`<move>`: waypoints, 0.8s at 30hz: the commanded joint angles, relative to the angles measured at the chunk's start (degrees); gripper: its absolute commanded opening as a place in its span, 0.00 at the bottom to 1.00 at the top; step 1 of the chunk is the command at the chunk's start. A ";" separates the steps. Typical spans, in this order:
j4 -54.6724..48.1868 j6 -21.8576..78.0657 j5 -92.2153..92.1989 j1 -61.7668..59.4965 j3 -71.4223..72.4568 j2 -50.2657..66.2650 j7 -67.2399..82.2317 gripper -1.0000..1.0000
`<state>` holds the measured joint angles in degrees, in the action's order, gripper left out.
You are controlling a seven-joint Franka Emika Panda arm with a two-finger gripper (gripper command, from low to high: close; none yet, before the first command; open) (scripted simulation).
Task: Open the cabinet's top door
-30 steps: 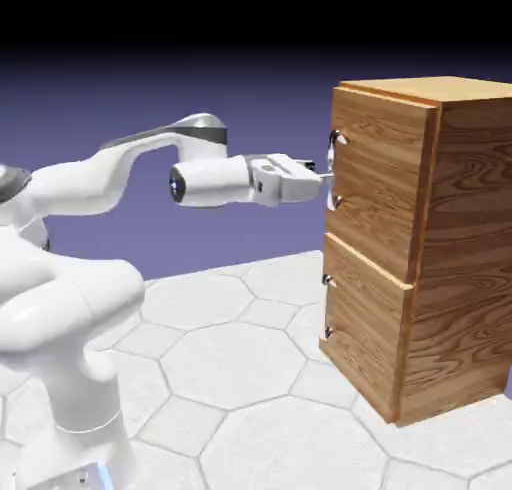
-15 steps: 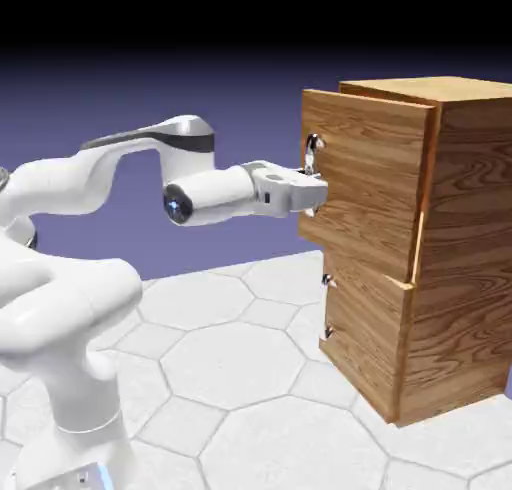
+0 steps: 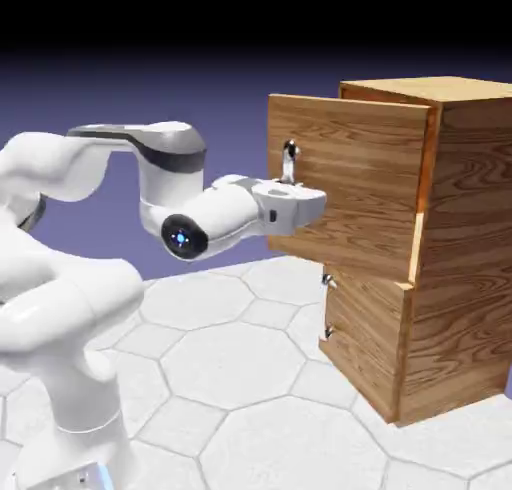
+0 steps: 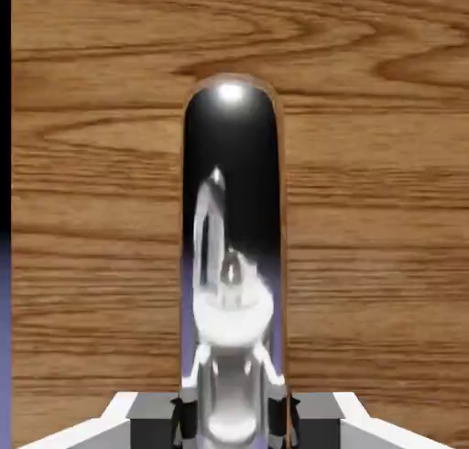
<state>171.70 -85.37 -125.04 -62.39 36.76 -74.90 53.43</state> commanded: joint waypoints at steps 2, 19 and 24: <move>-0.46 4.93 3.88 -2.52 -2.58 2.73 2.24 0.00; -18.90 32.59 40.14 -20.01 -11.06 37.01 25.89 0.00; -27.06 35.46 49.27 -21.79 -10.52 47.40 30.77 0.00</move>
<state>144.64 -49.87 -75.73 -84.18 26.23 -27.51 84.23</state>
